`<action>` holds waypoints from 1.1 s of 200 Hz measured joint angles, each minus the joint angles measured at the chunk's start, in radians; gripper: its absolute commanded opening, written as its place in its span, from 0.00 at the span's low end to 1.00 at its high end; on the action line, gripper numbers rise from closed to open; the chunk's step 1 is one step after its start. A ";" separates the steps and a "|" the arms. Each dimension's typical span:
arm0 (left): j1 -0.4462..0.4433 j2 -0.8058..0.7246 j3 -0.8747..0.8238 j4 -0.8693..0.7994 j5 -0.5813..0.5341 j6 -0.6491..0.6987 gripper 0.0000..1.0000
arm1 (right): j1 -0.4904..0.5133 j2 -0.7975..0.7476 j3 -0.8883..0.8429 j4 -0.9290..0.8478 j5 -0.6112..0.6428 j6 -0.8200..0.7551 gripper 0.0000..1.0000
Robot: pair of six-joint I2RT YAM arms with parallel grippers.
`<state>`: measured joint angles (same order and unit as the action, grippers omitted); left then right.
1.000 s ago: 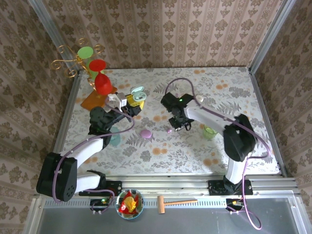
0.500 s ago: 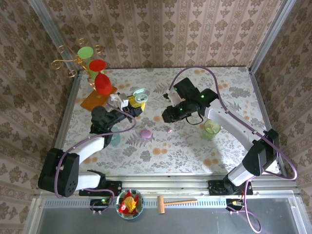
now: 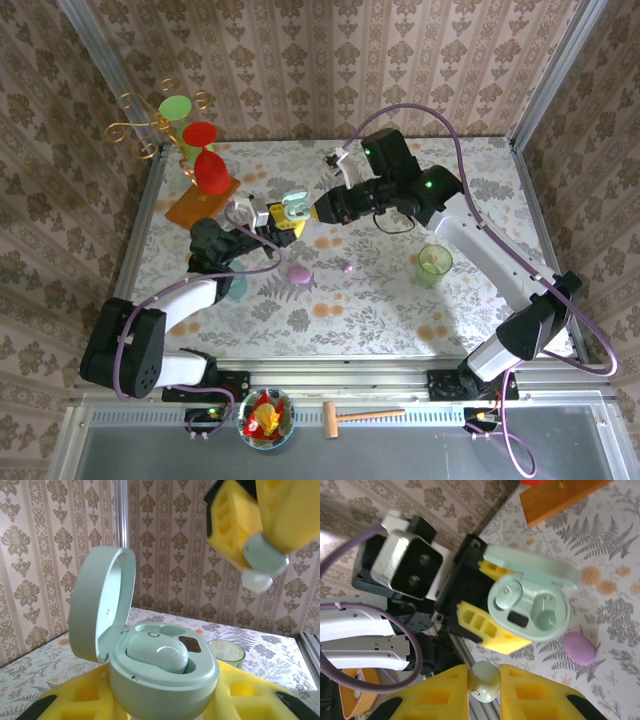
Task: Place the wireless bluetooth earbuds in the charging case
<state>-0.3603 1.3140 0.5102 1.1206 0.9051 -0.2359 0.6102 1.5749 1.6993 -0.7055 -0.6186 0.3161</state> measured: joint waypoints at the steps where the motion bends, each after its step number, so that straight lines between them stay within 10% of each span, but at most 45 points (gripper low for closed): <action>1: 0.000 0.000 0.000 0.001 0.001 0.000 0.29 | 0.000 0.001 0.001 0.000 0.000 0.000 0.18; 220: -0.011 0.004 0.000 0.027 0.049 -0.008 0.29 | -0.030 0.110 0.043 -0.031 -0.026 -0.001 0.22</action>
<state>-0.3717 1.3182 0.5102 1.1481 0.9543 -0.2440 0.5804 1.6848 1.7424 -0.7361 -0.6441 0.3149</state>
